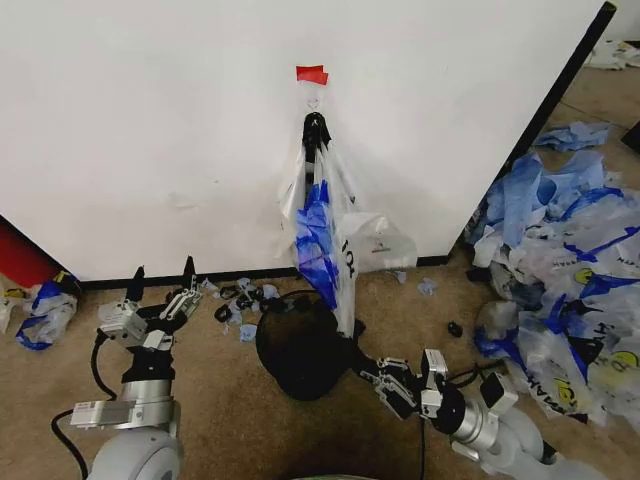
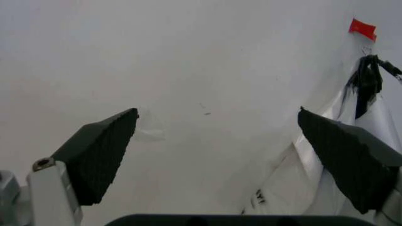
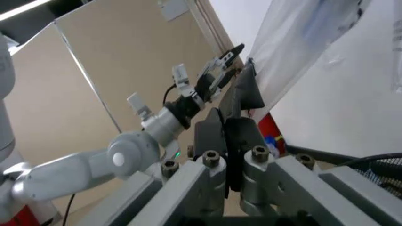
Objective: Pick up the garbage bag from the wall and place it over the trash bin.
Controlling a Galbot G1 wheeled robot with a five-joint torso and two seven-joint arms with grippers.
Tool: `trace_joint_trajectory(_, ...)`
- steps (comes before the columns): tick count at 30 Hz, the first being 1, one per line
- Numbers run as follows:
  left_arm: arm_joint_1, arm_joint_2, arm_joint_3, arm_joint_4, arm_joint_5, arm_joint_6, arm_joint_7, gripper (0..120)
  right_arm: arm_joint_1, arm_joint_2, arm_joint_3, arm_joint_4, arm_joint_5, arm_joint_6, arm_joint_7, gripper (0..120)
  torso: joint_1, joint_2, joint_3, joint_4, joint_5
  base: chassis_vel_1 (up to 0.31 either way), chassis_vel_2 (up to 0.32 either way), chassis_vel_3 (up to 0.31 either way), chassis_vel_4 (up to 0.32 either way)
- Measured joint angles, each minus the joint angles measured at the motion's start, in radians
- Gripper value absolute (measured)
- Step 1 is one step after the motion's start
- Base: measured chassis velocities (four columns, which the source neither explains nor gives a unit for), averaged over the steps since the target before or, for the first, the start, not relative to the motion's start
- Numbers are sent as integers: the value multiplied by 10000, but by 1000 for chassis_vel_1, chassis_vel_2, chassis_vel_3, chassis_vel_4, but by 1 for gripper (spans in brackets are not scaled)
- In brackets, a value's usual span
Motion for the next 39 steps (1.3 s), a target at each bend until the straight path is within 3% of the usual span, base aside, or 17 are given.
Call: trace_joint_trajectory(39,-319,48,146,434,-136,7,1,100,588,231,207,-1217,-407,-830,-2233,0,0,0,0,-1,0,0,0,0,0)
